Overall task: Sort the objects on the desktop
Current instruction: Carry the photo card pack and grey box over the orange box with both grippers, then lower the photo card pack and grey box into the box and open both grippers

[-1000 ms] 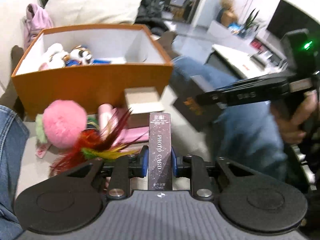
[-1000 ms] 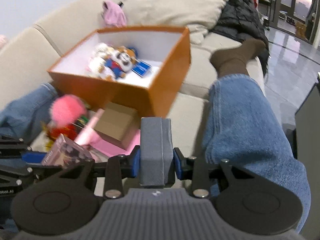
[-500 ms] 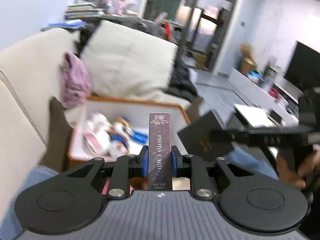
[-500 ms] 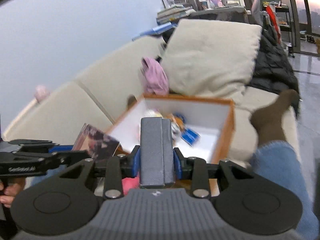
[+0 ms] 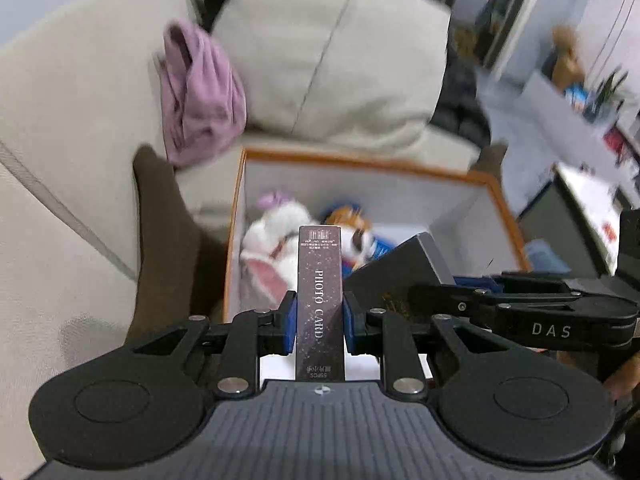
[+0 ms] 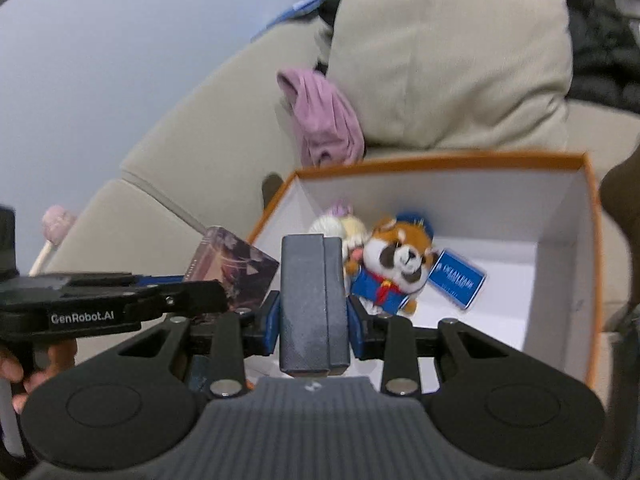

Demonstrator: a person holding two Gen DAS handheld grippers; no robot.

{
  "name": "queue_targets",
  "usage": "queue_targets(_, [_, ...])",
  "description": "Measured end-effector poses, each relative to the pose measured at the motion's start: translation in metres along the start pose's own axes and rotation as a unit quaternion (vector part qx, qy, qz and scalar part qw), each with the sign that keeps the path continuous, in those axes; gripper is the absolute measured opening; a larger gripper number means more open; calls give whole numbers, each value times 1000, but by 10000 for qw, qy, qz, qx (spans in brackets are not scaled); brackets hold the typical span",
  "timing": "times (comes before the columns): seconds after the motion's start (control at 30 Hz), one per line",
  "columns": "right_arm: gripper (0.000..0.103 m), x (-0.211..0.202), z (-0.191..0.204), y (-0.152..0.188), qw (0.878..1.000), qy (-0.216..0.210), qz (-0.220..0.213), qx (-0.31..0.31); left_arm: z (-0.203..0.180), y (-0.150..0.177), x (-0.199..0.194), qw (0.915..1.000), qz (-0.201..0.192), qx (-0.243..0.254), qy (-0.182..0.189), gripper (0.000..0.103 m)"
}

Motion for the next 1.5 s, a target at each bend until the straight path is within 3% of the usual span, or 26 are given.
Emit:
queue_targets(0.2, [36,22,-5,14,9993,-107,348,-1,7,6,28,9957,907,183,-66,25])
queue_targets(0.5, [36,35,-8,28,9978,-144,639,76,9,15,45,9918,1244,168,-255,26])
queue_targets(0.6, [36,39,-9,28,9976,-111,676,88,9,14,50,9891,1377,208,-473,26])
queue_targets(0.9, [36,38,-7,25,9982,-37,595,32,9,8,34,9913,1208,253,-457,26])
queue_targets(1.1, [36,36,-4,21,9986,-157,506,70,8,18,23,9932,1129,174,-213,25])
queue_targets(1.27, [36,42,-4,21,9987,-71,496,77,12,23,21,9933,1105,134,-324,23])
queue_targets(1.37, [36,45,-6,24,9985,-67,544,97,12,14,19,9955,878,139,-335,24])
queue_targets(1.43, [36,47,-6,25,9983,-78,563,130,9,3,18,9966,730,169,-343,27])
queue_targets(1.5, [36,48,-6,24,9984,-62,561,91,5,-7,21,9968,711,201,-320,40])
Point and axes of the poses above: each gripper's, at about its wrist camera, not at the fingertips, and x roughly the way its jaws point, z to its left, y to its underside, the point moved 9 cm from there along x, roughly the way its jaws point, and after that the axes turned 2 degrees about z, right-handed, at the moved point
